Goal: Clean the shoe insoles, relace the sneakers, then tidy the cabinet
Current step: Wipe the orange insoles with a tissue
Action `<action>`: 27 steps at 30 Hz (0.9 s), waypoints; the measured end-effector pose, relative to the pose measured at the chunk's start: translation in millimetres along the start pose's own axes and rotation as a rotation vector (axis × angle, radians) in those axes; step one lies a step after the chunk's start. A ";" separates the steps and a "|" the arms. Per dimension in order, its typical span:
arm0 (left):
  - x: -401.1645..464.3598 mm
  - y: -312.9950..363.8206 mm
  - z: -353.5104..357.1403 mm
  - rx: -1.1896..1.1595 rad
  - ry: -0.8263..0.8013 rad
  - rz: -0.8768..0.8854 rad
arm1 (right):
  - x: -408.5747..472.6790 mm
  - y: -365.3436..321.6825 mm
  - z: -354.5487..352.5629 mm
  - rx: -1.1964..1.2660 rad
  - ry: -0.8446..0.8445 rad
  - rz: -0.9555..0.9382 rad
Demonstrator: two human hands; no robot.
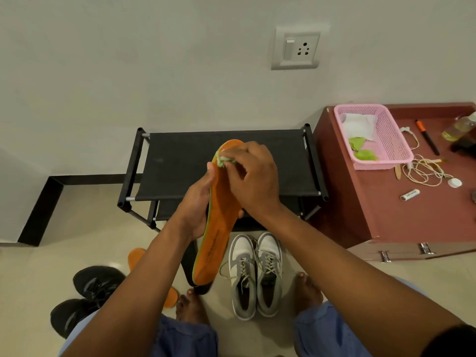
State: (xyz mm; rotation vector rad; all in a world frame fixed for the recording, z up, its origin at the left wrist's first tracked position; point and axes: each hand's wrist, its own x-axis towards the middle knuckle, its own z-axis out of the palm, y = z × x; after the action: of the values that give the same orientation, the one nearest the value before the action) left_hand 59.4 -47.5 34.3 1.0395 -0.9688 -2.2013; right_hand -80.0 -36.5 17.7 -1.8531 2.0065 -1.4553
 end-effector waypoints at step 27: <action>0.2 4.7 -12.2 -0.052 0.155 0.009 | -18.6 -8.5 13.4 0.034 -0.109 -0.124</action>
State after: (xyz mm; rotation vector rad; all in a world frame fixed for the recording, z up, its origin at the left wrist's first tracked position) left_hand 69.8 -55.2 32.4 1.1603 -0.8418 -2.0919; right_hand -60.4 -28.1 5.8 -2.0287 1.8375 -1.3735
